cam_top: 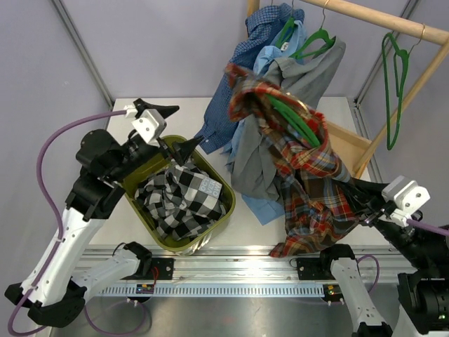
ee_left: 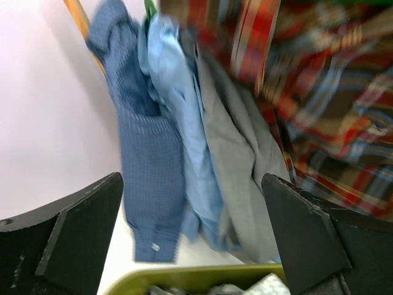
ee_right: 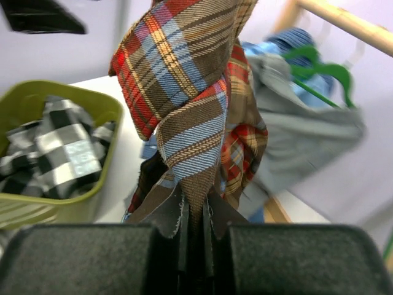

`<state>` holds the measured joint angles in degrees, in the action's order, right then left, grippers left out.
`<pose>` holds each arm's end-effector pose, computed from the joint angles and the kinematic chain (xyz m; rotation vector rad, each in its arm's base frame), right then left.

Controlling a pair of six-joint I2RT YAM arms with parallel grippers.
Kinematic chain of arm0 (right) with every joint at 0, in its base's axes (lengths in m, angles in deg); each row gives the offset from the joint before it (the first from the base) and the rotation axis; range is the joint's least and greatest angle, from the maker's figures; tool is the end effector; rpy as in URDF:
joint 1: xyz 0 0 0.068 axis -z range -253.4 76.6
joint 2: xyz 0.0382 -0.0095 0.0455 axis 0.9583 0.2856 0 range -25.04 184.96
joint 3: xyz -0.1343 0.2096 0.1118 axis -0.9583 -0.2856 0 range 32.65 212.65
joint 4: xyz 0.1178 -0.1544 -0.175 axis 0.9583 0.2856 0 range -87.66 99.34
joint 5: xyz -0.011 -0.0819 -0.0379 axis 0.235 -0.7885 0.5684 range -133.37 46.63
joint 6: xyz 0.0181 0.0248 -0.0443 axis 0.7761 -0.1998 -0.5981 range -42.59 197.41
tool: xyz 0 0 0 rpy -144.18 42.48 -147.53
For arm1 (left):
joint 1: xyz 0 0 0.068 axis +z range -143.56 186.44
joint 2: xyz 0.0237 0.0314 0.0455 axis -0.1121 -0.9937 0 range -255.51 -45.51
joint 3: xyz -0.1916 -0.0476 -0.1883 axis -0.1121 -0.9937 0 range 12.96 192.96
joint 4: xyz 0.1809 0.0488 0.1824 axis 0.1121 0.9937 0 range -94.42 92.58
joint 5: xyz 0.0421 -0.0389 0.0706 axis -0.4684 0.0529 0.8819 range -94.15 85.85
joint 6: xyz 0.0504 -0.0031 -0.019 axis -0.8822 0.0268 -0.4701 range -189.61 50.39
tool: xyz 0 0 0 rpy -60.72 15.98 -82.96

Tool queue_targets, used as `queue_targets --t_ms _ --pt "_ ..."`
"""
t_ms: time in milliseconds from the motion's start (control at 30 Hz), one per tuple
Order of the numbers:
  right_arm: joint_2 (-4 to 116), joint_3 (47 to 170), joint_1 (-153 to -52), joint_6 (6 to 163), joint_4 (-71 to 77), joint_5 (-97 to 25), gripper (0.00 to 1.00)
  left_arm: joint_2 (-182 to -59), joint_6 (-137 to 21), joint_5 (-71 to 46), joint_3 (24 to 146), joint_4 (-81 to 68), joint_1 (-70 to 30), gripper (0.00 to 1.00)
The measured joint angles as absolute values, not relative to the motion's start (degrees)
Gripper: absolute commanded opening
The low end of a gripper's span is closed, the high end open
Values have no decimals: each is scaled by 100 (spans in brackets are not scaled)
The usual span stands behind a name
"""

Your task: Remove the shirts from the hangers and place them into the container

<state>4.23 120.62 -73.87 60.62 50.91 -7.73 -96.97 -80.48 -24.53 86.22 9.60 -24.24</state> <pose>-0.0331 0.0204 0.5012 -0.7073 1.2433 0.1985 0.1375 -0.0961 0.4812 0.7858 1.2375 -0.5373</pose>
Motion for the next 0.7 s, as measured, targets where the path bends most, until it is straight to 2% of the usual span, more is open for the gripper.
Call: queue_targets --t_ms 333,600,700 --pt "1984 12735 -7383 5102 5769 1426 0 -8833 -9440 -2672 8825 1821 -2424 99" --pt "3263 13323 -7383 3236 7316 1989 0 -8481 -10136 -2685 8947 3150 -2424 99" --pt "3542 13443 -7383 2425 7736 2118 0 -8536 -10197 -2812 8947 3528 -2424 94"
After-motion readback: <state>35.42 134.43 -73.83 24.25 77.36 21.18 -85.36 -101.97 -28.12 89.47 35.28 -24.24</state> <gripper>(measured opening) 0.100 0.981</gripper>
